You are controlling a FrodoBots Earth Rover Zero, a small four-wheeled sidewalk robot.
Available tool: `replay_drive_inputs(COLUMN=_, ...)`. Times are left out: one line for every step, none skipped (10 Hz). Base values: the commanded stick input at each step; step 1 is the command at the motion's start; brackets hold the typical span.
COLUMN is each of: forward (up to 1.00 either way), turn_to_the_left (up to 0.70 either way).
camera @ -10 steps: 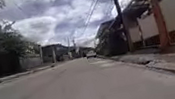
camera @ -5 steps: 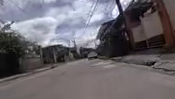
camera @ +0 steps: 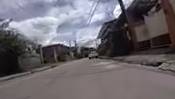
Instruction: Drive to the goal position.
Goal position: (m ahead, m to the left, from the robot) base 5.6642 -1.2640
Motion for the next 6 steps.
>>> replay_drive_inputs(forward=0.5, turn_to_the_left=0.0)
replay_drive_inputs(forward=0.5, turn_to_the_left=0.0)
replay_drive_inputs(forward=0.5, turn_to_the_left=0.0)
replay_drive_inputs(forward=0.5, turn_to_the_left=0.0)
replay_drive_inputs(forward=0.5, turn_to_the_left=0.0)
replay_drive_inputs(forward=0.5, turn_to_the_left=0.0)
